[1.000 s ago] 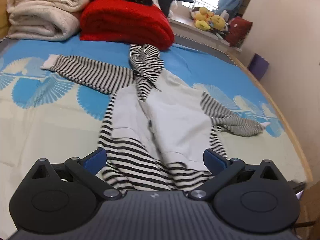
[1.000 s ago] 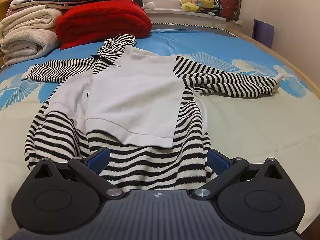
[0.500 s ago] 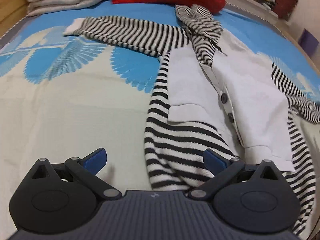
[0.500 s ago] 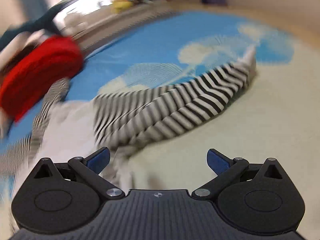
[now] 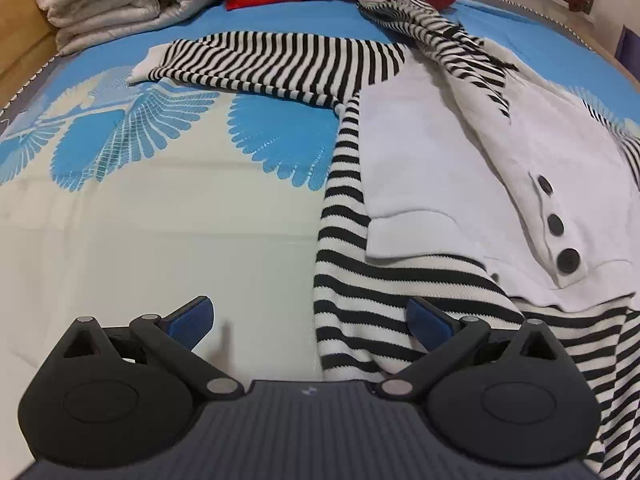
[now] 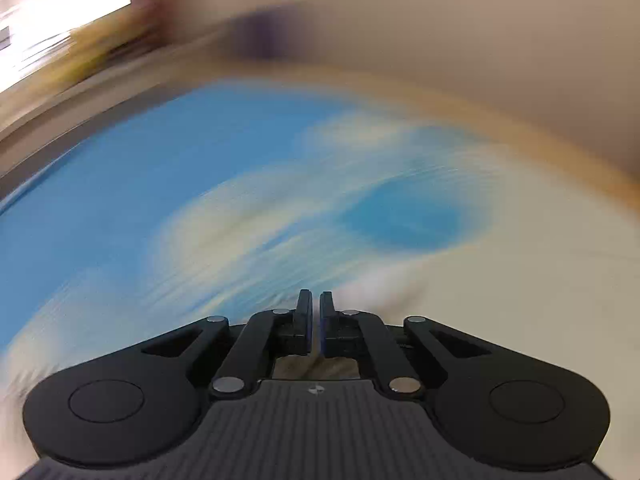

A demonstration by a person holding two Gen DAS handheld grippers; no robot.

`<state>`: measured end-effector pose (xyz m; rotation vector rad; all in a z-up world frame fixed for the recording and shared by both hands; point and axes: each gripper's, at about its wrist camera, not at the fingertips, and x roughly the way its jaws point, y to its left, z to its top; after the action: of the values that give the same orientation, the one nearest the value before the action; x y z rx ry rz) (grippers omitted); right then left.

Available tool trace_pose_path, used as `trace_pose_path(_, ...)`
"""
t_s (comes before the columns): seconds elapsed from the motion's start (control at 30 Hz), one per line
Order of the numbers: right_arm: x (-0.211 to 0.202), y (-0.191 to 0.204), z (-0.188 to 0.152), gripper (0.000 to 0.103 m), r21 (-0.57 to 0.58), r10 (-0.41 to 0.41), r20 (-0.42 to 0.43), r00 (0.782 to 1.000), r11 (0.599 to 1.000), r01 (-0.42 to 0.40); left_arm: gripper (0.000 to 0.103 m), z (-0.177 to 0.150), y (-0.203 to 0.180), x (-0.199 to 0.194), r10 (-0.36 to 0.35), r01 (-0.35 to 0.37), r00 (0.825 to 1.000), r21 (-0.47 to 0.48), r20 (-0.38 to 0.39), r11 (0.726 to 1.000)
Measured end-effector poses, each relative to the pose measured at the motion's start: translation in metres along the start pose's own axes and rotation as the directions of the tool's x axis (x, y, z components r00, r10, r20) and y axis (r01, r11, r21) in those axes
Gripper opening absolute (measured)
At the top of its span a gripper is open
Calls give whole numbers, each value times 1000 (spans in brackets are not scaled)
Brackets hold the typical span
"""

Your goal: Fold small clothes

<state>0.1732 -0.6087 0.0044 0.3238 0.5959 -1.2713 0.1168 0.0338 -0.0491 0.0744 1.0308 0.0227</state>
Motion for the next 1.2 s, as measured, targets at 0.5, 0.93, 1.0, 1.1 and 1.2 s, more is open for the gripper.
trace_pose_path(0.5,-254,-103,-166,86,-273,761,-388,520,444,-853,103,-3,2,-31,109,-115,990,68,87,991)
trace_pose_path(0.93,-385,-36,-294,7,-429,735,-595,326,53,-902,103,-31,27,-53,14,-22,997,110,73,994)
trace_pose_path(1.0,-361,-17,-261,7,-428,777,-467,423,220,-877,103,-27,23,-51,-9,2,997,97,71,995)
trace_pose_path(1.1,-323,3,-233,7,-315,763,-438,475,365,-876,103,-23,8,-43,-94,89,995,113,37,990)
trace_pose_path(1.2,-313,15,-233,8,-255,749,-468,469,394,-883,103,-24,-12,-35,-165,162,986,152,7,975)
